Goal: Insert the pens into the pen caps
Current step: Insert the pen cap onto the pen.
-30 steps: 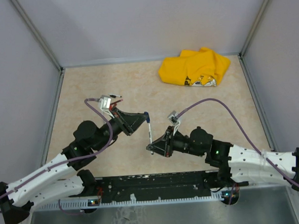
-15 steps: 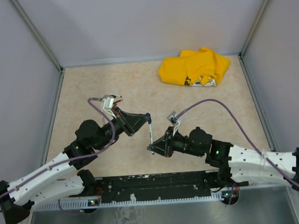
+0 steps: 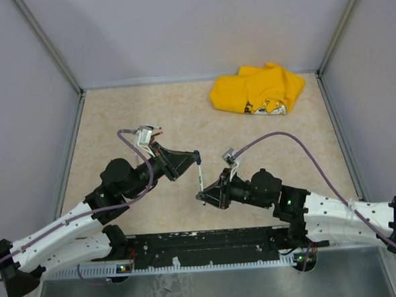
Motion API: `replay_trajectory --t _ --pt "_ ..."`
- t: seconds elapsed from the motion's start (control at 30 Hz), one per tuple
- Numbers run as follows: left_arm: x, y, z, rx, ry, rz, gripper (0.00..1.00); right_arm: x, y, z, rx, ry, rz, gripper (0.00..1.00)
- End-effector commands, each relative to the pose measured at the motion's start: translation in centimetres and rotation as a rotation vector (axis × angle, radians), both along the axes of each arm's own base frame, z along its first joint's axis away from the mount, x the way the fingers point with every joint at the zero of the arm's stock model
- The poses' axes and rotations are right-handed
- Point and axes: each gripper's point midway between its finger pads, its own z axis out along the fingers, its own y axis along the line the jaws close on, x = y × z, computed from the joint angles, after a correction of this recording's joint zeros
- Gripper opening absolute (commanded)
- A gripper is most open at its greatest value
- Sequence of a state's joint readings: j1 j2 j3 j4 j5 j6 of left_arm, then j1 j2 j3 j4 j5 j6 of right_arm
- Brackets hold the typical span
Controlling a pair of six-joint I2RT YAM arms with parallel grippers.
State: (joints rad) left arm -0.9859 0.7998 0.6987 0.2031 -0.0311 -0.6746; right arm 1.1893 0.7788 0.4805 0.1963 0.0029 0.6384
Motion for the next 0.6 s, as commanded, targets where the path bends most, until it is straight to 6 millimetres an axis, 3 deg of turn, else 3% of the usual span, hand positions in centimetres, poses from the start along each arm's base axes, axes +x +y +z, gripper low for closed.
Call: replay_trajectory --t 0.0,0.2,0.57 --pt "-0.64 -0.50 -0.46 0.023 -0.011 -0.045 0.08 0.79 0.19 4.53 0.103 -0.057 -0.036 0.00" --pt "-0.60 -0.68 -1.05 0.042 -0.006 -0.050 0.10 0.81 0.17 4.70 0.104 -0.059 -0.037 0.00" --pt "-0.53 -0.34 -0.77 0.033 -0.013 -0.036 0.24 0.82 0.13 4.50 0.096 -0.057 -0.038 0.00"
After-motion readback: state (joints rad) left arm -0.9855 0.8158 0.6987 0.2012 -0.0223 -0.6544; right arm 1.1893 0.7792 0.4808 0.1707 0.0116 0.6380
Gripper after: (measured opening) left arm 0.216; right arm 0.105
